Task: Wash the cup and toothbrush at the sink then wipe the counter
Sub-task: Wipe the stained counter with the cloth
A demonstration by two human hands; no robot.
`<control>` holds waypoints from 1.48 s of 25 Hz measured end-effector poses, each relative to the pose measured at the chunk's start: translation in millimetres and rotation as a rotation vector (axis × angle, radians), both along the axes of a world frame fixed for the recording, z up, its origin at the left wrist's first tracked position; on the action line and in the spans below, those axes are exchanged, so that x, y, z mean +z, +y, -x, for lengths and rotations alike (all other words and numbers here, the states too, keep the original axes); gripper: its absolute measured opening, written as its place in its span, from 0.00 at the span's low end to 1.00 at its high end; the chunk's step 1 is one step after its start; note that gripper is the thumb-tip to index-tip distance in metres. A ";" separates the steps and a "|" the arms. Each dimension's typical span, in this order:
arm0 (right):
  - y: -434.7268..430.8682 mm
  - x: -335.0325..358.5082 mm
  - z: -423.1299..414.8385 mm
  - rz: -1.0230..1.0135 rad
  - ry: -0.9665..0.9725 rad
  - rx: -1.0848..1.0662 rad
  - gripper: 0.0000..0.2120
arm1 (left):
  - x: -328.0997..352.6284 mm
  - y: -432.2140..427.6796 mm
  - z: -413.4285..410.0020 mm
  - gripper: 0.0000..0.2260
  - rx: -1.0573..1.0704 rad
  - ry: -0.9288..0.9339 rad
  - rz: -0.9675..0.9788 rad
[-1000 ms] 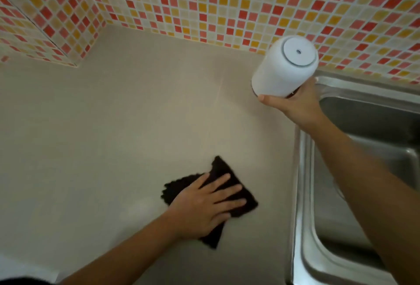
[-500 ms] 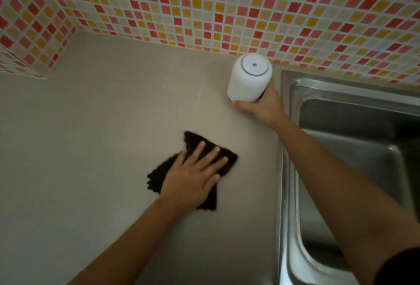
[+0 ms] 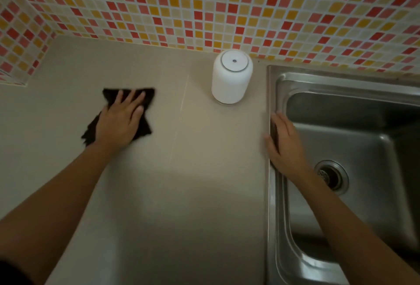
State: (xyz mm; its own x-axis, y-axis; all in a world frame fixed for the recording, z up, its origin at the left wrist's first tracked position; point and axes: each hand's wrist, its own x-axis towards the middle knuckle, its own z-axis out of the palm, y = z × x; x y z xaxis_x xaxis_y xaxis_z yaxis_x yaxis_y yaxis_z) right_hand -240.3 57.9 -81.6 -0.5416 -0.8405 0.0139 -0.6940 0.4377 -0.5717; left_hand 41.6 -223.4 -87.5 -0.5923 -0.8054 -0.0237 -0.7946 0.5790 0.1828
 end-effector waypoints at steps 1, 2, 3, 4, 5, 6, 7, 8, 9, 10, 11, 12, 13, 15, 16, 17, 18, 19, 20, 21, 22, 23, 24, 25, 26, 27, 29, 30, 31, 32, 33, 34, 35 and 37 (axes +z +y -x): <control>11.3 -6.9 -1.0 -0.049 -0.021 0.010 0.28 | 0.1 1.1 29.7 0.22 0.003 -0.002 0.004; 18.3 -13.9 -1.4 -0.091 -0.054 0.027 0.29 | -1.6 16.2 52.4 0.21 -0.011 -0.003 0.007; 22.7 -17.6 -2.7 -0.116 -0.084 0.047 0.29 | -3.8 45.1 65.1 0.21 -0.075 0.003 0.039; 24.2 -20.3 -3.7 -0.121 -0.102 0.061 0.29 | -6.6 83.7 68.5 0.22 -0.200 0.019 0.067; 23.9 -21.3 -5.1 -0.115 -0.111 0.065 0.28 | -5.9 129.6 63.1 0.22 -0.366 0.027 0.079; 23.2 -21.7 -6.1 -0.109 -0.122 0.063 0.28 | -7.3 171.0 51.4 0.21 -0.527 0.029 0.072; 22.8 -22.1 -6.8 -0.105 -0.137 0.063 0.27 | -6.5 197.1 44.6 0.21 -0.620 0.025 0.060; 23.0 -22.8 -7.5 -0.099 -0.154 0.061 0.27 | -6.6 208.3 48.0 0.21 -0.613 0.022 0.034; 23.8 -23.0 -7.5 -0.092 -0.170 0.059 0.26 | -5.8 209.4 62.6 0.21 -0.511 0.020 0.003; 24.9 -22.5 -6.9 -0.085 -0.178 0.055 0.26 | -4.5 206.9 84.5 0.21 -0.376 0.036 0.023; 24.8 -22.5 -6.3 -0.079 -0.178 0.053 0.26 | -0.8 204.2 110.4 0.22 -0.270 0.044 0.009; 24.2 -23.2 -6.3 -0.069 -0.175 0.054 0.26 | 2.6 201.5 136.8 0.22 -0.205 0.048 -0.056; 23.7 -24.0 -6.6 -0.059 -0.174 0.056 0.26 | 3.1 200.6 160.2 0.22 -0.183 0.056 -0.136; 22.6 -25.2 -4.8 -0.063 -0.190 0.066 0.27 | 2.1 200.9 186.1 0.22 -0.175 0.040 -0.190; 23.7 -25.7 -2.8 -0.082 -0.190 0.076 0.27 | 0.9 203.6 185.7 0.22 -0.187 0.027 -0.183; 25.2 -25.5 -1.8 -0.098 -0.184 0.086 0.27 | -0.6 210.2 177.3 0.22 -0.199 0.018 -0.167; 26.3 -24.4 -1.2 -0.106 -0.173 0.092 0.27 | -3.8 222.8 164.3 0.22 -0.217 0.025 -0.135; 26.4 -22.3 -0.9 -0.111 -0.163 0.098 0.27 | -4.7 244.0 144.7 0.22 -0.238 0.037 -0.093; 26.4 -21.3 -2.0 -0.117 -0.164 0.101 0.26 | -2.0 272.3 117.8 0.22 -0.265 0.033 -0.061; 26.0 -20.4 -3.4 -0.121 -0.167 0.101 0.26 | -1.1 304.2 87.1 0.22 -0.309 0.026 -0.054; 25.5 -19.8 -4.0 -0.120 -0.165 0.095 0.25 | -0.7 335.0 55.5 0.22 -0.357 0.009 -0.055; 26.6 -20.3 -5.0 -0.119 -0.160 0.090 0.25 | 1.1 357.5 28.5 0.22 -0.383 -0.014 -0.060; 26.8 -20.1 -5.1 -0.114 -0.149 0.093 0.25 | 1.9 364.6 15.6 0.22 -0.388 -0.019 -0.071; 26.9 -19.2 -4.1 -0.113 -0.139 0.097 0.24 | 0.9 358.0 18.1 0.22 -0.391 -0.010 -0.079; 27.4 -18.1 -3.1 -0.120 -0.134 0.103 0.24 | -1.7 344.0 30.9 0.22 -0.378 -0.002 -0.045; 28.6 -16.5 -3.6 -0.133 -0.130 0.111 0.24 | -2.6 325.5 50.2 0.22 -0.342 0.000 -0.015; 30.8 -13.3 -3.3 -0.167 -0.126 0.112 0.25 | 0.2 281.4 90.7 0.23 -0.236 -0.022 -0.075; 32.3 -11.5 -3.2 -0.186 -0.132 0.110 0.25 | -2.5 269.3 99.4 0.23 -0.173 -0.012 -0.074; 35.4 -9.8 -5.3 -0.203 -0.138 0.115 0.25 | -5.2 270.1 97.2 0.23 -0.154 0.008 -0.053; 39.8 -7.6 -9.0 -0.210 -0.140 0.120 0.26 | -6.4 280.9 85.3 0.22 -0.171 0.012 -0.029; 45.2 -5.6 -14.1 -0.211 -0.139 0.123 0.26 | -5.8 299.1 65.3 0.23 -0.203 -0.001 -0.034; 52.4 -3.5 -21.5 -0.211 -0.139 0.128 0.27 | -3.8 321.4 37.4 0.24 -0.232 -0.015 -0.050; 61.6 -1.4 -30.6 -0.206 -0.143 0.134 0.27 | -1.7 340.0 5.9 0.26 -0.253 -0.022 -0.065; 81.9 0.6 -50.3 -0.186 -0.145 0.151 0.27 | 4.6 350.3 -56.1 0.29 -0.260 -0.061 -0.075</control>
